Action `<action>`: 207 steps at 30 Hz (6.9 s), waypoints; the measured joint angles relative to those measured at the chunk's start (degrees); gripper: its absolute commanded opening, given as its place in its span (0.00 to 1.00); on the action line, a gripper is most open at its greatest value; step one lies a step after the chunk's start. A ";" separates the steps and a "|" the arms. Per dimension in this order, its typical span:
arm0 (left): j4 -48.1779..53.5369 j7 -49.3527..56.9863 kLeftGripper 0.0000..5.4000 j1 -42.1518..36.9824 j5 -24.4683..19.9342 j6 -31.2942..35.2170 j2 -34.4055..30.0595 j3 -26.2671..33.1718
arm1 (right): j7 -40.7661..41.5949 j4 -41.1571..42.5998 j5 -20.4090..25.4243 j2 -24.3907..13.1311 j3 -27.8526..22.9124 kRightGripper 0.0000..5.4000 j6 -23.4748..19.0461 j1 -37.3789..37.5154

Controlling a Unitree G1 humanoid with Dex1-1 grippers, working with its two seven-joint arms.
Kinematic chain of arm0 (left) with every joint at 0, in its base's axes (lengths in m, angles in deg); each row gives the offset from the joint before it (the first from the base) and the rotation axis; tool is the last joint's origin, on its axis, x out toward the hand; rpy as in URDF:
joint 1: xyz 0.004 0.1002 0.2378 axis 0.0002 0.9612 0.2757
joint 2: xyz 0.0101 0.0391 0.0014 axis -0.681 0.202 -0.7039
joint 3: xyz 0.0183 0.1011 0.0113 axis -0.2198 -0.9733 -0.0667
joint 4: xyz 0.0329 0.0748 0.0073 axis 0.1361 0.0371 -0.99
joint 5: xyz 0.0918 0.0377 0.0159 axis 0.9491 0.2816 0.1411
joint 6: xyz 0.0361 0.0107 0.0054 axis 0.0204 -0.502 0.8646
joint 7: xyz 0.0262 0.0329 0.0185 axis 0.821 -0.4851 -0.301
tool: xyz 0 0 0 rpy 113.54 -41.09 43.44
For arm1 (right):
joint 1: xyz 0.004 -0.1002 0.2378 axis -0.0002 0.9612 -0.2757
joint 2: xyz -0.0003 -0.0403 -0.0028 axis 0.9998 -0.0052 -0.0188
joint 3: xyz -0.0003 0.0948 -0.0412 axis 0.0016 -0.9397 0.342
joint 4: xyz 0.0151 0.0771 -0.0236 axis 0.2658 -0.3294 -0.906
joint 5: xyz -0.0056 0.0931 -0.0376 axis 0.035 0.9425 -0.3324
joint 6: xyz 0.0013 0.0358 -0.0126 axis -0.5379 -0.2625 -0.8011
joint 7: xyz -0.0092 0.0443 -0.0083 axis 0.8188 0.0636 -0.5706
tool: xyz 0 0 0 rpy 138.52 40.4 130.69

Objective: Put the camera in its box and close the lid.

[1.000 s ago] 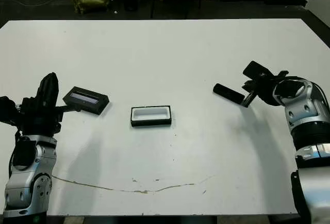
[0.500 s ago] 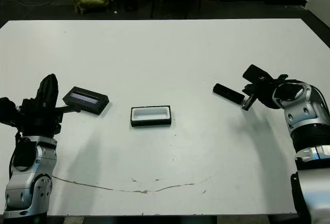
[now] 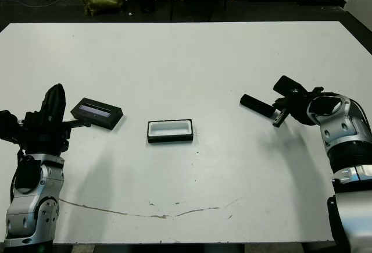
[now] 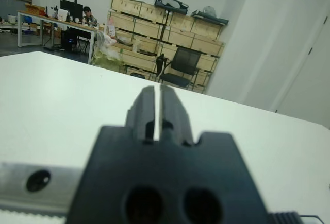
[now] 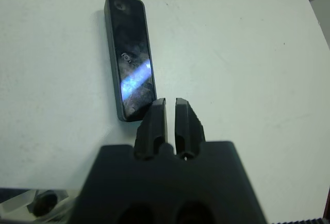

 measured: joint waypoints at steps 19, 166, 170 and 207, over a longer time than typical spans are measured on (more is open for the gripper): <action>-0.06 -0.06 0.00 0.27 -0.28 -0.08 0.01 0.01 | 2.61 3.99 0.11 0.66 0.24 0.00 -1.22 2.80; -2.46 -1.66 0.00 1.75 -1.48 -0.49 0.87 -1.08 | -64.36 40.83 7.75 44.38 -16.35 1.00 -21.56 19.32; -2.45 -1.86 0.00 1.80 -1.43 -0.55 0.87 -1.13 | -64.72 38.96 7.70 44.47 -16.79 1.00 -21.69 17.98; -0.30 -1.28 0.00 1.33 -1.95 3.43 0.69 -1.25 | -64.34 33.86 13.20 45.13 -21.40 0.80 -30.66 13.57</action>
